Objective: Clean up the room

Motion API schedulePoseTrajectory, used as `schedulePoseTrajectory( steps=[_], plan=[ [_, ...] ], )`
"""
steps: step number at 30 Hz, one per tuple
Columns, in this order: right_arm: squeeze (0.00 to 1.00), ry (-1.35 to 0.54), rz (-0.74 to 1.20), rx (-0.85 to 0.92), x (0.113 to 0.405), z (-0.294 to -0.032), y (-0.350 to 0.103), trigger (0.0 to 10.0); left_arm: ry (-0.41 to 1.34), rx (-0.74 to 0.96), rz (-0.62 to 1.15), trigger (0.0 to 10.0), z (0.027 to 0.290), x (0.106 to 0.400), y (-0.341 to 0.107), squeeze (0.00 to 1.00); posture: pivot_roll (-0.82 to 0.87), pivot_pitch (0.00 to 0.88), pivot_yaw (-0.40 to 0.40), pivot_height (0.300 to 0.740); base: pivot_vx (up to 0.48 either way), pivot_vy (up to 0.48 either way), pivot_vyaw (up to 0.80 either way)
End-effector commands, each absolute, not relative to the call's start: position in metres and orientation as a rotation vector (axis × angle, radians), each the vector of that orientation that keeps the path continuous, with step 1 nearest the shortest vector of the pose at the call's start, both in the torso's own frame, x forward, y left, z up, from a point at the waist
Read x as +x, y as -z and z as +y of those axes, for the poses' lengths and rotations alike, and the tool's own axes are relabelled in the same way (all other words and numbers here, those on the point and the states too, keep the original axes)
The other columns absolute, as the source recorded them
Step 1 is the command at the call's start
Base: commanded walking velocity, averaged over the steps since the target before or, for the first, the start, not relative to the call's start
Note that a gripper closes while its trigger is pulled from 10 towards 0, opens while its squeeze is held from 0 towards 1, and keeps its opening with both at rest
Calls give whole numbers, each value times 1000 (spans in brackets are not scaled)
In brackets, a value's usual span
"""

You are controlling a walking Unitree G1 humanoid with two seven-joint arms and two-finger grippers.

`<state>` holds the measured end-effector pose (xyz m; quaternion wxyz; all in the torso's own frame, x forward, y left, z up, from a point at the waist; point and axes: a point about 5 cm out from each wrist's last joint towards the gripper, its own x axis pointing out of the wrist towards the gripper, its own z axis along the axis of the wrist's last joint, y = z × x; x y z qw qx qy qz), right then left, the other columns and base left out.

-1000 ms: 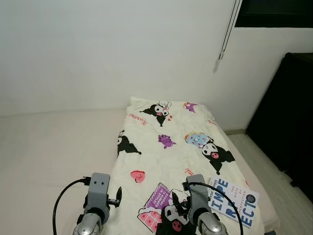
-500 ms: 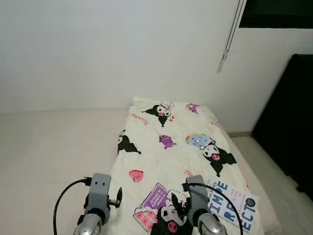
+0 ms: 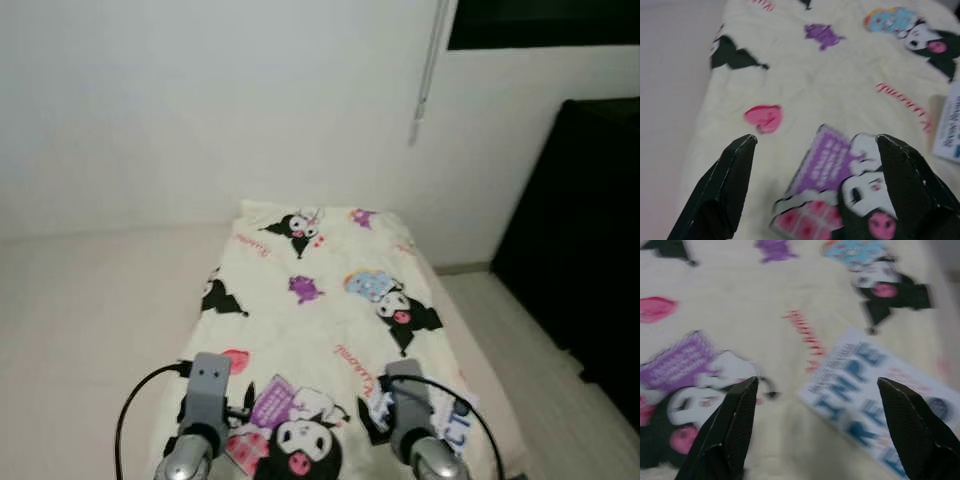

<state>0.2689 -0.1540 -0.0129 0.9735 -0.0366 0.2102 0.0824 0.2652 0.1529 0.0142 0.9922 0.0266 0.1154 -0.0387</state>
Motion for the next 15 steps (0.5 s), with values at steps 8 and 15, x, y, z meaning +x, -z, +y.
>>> schedulePoseTrajectory(
  steps=[8, 15],
  plan=[
    [0, -177, 437, -47, 265, -145, 16, 10000, 88, 96, 302, 10000, 159, 262, -7, 0, -6, 50, -23, 740, 0, -201, 0],
    [0, -174, 438, -47, 264, -146, 17, 10000, 105, 107, 308, 10000, 156, 264, -7, 0, -7, 57, -23, 740, 0, 404, 0]
  ],
)
